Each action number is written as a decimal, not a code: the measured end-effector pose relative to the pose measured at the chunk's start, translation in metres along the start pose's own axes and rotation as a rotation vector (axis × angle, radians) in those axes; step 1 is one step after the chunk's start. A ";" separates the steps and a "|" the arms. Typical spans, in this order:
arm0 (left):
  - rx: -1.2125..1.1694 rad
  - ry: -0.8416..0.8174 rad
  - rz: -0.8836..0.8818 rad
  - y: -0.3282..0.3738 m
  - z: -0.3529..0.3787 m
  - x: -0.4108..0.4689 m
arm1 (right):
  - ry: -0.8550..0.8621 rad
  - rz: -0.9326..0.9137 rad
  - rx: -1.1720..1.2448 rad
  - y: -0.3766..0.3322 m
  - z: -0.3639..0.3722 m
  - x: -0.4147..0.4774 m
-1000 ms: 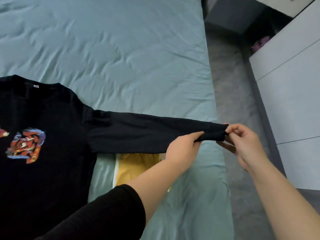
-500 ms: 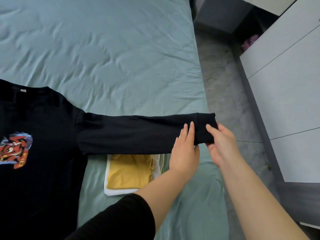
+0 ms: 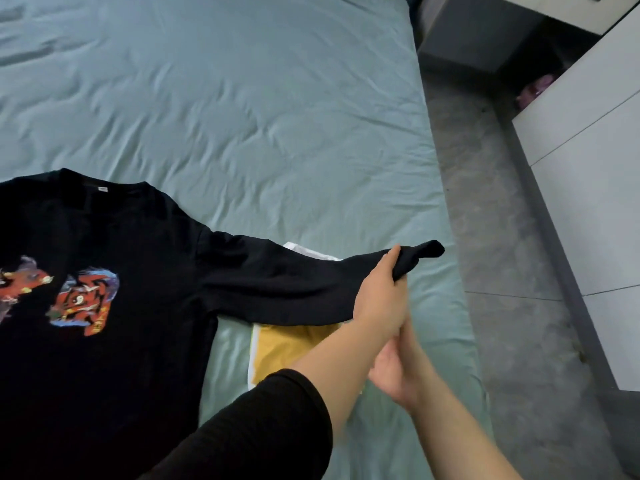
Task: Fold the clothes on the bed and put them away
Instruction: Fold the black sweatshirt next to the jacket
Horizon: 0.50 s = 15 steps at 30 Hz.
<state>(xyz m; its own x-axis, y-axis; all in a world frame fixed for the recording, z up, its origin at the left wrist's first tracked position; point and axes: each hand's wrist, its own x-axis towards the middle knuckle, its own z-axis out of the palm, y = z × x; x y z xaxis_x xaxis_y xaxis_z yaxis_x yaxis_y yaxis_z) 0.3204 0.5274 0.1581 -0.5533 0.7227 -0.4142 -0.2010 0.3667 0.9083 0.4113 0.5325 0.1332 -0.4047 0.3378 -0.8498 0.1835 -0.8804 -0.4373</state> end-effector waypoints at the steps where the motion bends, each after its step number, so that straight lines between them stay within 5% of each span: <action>1: -0.066 0.023 -0.011 -0.001 -0.010 0.000 | -0.078 0.038 0.036 0.015 0.011 0.010; 4: -0.217 0.121 -0.033 -0.007 -0.053 -0.004 | -0.200 0.106 0.247 0.049 0.055 0.039; 10: -0.389 0.310 -0.030 -0.055 -0.196 -0.008 | -0.018 -0.017 0.653 0.106 0.130 0.103; 15: -0.460 0.458 -0.183 -0.137 -0.351 -0.017 | -0.014 0.092 0.573 0.164 0.175 0.142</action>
<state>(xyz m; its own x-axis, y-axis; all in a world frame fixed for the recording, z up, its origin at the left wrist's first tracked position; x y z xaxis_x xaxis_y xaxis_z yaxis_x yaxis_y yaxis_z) 0.0734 0.2597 0.0612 -0.7444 0.3139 -0.5893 -0.5914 0.0996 0.8002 0.2272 0.3781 -0.0075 -0.4228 0.2502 -0.8710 -0.2943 -0.9469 -0.1292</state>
